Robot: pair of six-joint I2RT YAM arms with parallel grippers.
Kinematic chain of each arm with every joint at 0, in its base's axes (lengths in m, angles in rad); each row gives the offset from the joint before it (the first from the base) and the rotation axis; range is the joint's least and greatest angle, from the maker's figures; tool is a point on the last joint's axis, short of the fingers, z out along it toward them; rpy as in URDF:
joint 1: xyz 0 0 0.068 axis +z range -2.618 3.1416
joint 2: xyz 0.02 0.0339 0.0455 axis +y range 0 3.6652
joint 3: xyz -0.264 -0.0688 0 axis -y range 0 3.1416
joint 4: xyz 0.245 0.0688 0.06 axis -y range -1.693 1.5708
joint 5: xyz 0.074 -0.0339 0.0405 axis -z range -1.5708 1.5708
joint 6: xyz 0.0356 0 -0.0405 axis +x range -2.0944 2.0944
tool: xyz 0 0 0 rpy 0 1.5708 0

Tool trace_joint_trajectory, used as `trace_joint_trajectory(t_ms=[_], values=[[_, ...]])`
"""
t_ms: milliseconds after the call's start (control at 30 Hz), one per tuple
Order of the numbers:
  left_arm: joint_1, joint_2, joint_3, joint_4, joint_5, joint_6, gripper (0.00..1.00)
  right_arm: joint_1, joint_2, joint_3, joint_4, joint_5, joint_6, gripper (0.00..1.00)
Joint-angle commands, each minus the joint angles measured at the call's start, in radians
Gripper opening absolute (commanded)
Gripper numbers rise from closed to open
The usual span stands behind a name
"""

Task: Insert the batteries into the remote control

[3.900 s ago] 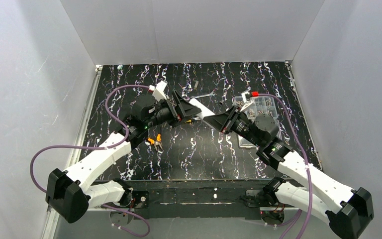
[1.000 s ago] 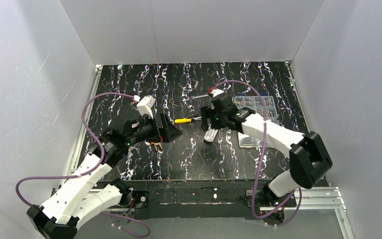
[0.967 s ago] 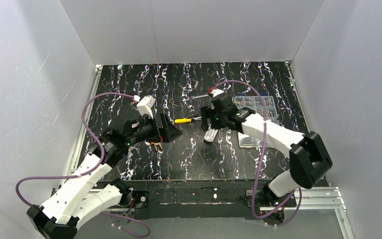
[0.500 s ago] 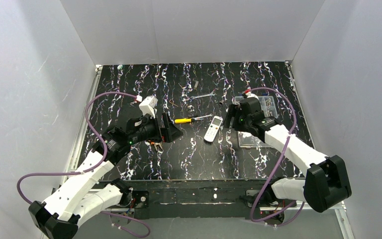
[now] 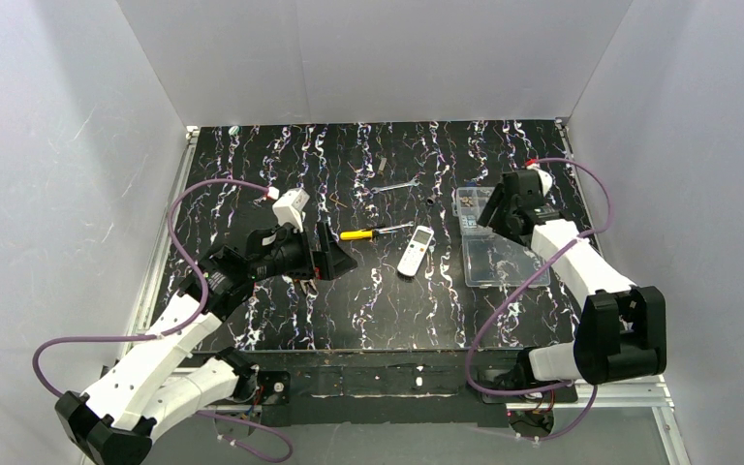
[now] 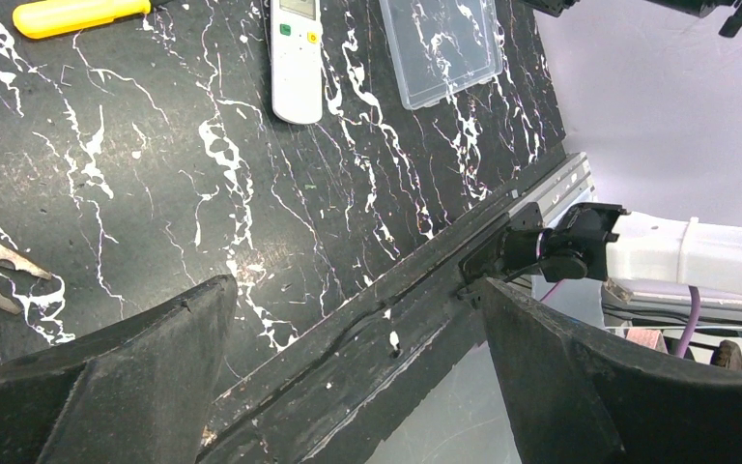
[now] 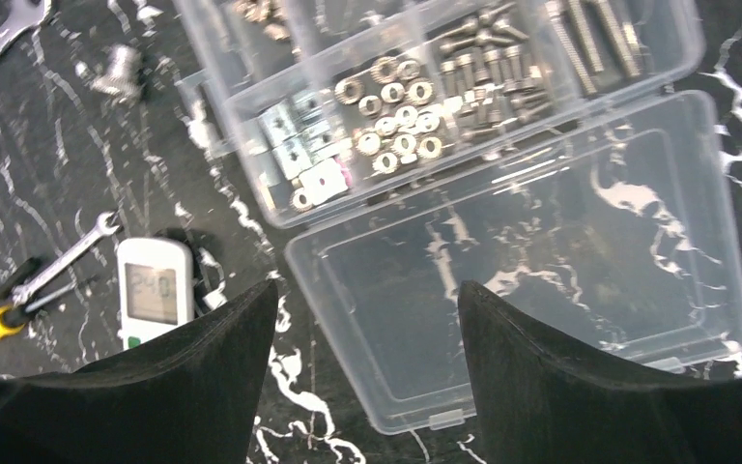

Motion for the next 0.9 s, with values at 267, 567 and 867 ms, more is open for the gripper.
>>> trace_joint_trajectory(t_ms=[267,567,867], values=[[0.005,-0.012,0.036,-0.017,0.038,0.003,0.98,-0.296,0.073,0.049,-0.002,-0.051,0.115,0.79],[0.005,-0.025,0.040,-0.041,0.032,0.012,0.98,-0.404,0.177,0.119,-0.007,0.064,0.273,0.75],[0.005,-0.040,0.037,-0.062,0.021,0.009,0.98,-0.464,0.199,0.064,0.112,0.125,0.563,0.67]])
